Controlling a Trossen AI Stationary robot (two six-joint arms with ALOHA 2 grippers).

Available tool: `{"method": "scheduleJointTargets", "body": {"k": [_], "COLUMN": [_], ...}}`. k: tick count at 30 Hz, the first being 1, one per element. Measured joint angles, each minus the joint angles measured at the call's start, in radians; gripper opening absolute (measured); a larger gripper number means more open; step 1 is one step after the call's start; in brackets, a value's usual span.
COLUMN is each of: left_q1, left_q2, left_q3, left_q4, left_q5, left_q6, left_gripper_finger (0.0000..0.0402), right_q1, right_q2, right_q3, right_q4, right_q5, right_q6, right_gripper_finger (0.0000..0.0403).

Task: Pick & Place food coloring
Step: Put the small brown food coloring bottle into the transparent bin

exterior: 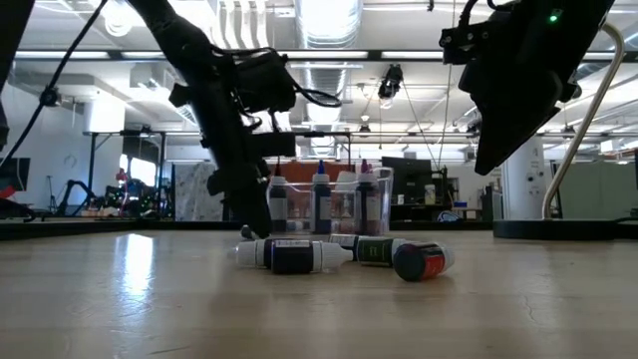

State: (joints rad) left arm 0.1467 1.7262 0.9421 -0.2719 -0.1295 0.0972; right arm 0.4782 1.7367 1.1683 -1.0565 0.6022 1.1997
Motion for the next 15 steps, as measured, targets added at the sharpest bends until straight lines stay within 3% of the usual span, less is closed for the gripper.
{"method": "scheduleJointTargets", "body": {"k": [7,15], "left_q1": [0.0,-0.001], "left_q2": [0.017,-0.018], "left_q3": [0.0,0.003], "left_q4": [0.001,-0.105], "left_q5": [0.001,-0.002], "left_q6": [-0.004,-0.01], "left_gripper_finger": [0.0163,0.0163], "right_q1": [0.0,-0.001], "right_q2": [0.0,0.0], "right_q3": [0.0,-0.003], "right_q4": [-0.001,-0.001], "right_q5": [-0.001,-0.001], "right_q6": [-0.002,-0.007], "right_gripper_finger": [0.0206,0.0206]}}
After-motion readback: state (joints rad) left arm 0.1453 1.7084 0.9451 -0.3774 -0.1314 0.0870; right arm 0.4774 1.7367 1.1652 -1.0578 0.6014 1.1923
